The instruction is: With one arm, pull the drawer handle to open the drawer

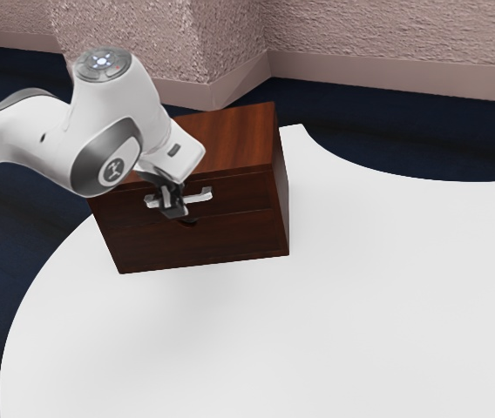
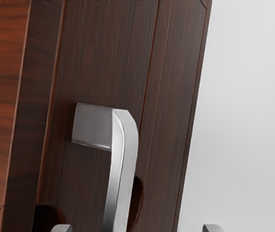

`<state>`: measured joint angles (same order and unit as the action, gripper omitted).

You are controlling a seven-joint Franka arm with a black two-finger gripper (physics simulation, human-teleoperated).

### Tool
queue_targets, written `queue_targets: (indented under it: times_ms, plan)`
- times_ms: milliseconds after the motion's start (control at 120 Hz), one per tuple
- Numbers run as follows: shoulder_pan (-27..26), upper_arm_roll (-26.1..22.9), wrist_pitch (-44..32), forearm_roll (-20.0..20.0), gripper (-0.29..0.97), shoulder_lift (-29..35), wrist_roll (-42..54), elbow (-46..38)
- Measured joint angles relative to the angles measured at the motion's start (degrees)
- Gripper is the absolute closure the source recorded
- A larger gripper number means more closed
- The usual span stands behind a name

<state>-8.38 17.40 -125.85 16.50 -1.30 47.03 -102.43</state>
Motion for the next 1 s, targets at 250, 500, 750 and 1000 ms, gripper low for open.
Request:
queue_targets:
  times_ms: [250, 500, 750, 1000]
  plan:
    - [-0.94, 0.73, -0.07, 0.19, 0.38, 0.15, 0.65, -0.1]
    - [-0.99, 1.2, -0.08, 0.29, 0.38, 0.37, 1.14, -0.42]
    - [-0.14, 1.23, -0.09, 0.3, 0.39, 0.09, 1.46, -0.45]
    - [0.39, 1.23, -0.1, 0.31, 0.39, -0.53, 1.67, -0.48]
